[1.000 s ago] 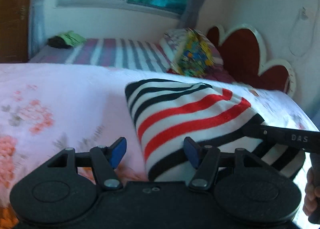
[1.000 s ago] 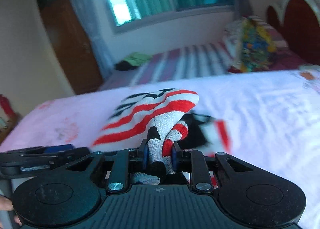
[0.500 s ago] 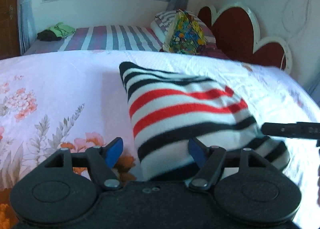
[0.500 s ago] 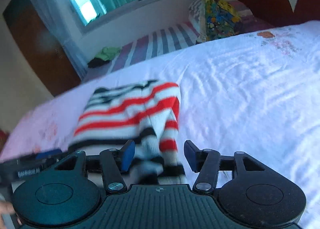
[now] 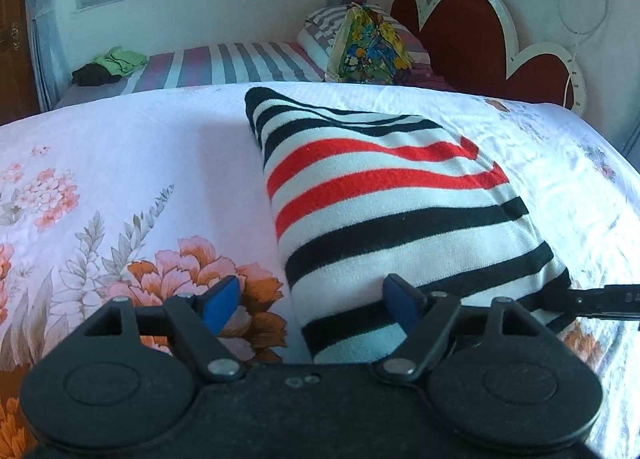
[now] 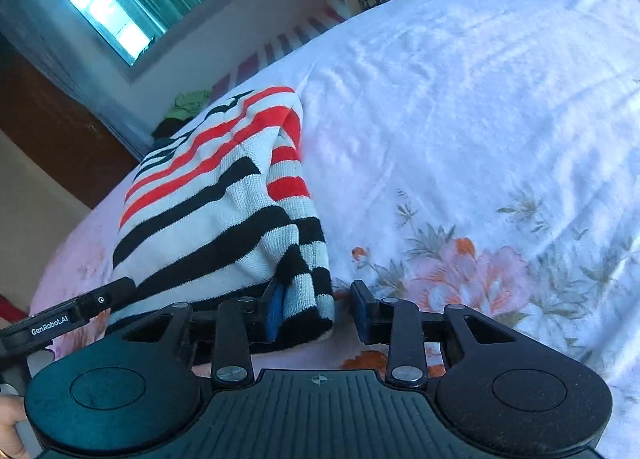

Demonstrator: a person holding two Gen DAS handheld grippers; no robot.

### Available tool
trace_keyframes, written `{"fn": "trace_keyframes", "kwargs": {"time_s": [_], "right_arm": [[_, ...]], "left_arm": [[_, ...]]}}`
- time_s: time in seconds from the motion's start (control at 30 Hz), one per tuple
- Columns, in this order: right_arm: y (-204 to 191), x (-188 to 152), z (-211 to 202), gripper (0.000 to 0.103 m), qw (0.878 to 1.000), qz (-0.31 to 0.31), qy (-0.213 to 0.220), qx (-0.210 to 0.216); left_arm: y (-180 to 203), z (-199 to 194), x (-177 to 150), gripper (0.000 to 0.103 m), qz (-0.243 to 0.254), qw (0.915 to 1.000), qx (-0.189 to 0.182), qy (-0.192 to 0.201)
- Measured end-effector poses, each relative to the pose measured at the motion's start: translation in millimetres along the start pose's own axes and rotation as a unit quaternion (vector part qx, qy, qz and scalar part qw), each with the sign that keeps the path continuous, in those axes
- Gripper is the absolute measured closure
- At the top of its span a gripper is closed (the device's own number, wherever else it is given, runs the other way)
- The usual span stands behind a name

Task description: Fold small clothes

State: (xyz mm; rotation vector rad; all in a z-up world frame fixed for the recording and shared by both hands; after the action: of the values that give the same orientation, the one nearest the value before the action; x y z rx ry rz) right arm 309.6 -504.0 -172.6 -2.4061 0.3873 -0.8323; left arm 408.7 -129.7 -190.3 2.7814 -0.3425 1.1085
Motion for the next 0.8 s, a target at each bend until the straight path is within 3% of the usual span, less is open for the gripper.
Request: {"fn": "trace_keyframes", "kwargs": {"time_s": [0.17,0.37,0.63,0.8], "right_arm": [[-7.4,10.0,-17.0,0.069,1.0,-0.015,-0.002,-0.012],[-55.7,42.7,-24.8,0.069,0.994,-0.092,0.055,0.0],[-99.9,88.6,56.0,0.069,0.987,-0.149,0.061,-0.001],[-108.7,105.1,109.4,0.069,0.982,-0.18,0.05,-0.035]], "left_arm": [[-2.5,-9.5,7.2,0.033,-0.008,1.0,-0.003,-0.004],[0.0,-22.7,35.9,0.034,-0.032,0.999,-0.017,0.024],[1.2,32.1,71.5,0.035,-0.061,0.9981,0.007,0.009],[-3.1,56.7,78.3,0.031,-0.057,0.9982,0.015,-0.003]]}}
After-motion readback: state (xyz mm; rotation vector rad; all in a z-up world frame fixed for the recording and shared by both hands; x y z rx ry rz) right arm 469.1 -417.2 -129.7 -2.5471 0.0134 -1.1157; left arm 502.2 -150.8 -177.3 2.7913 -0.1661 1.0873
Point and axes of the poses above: each gripper's, at about its wrist camera, not at the fingertips, and z roughly the way its jaws point, y to its right, x to its top, the point moved 1 cm from there along z, roughly the way its jaws point, and after that the axes turned 5 degrees about x, right-handed, at the moved point
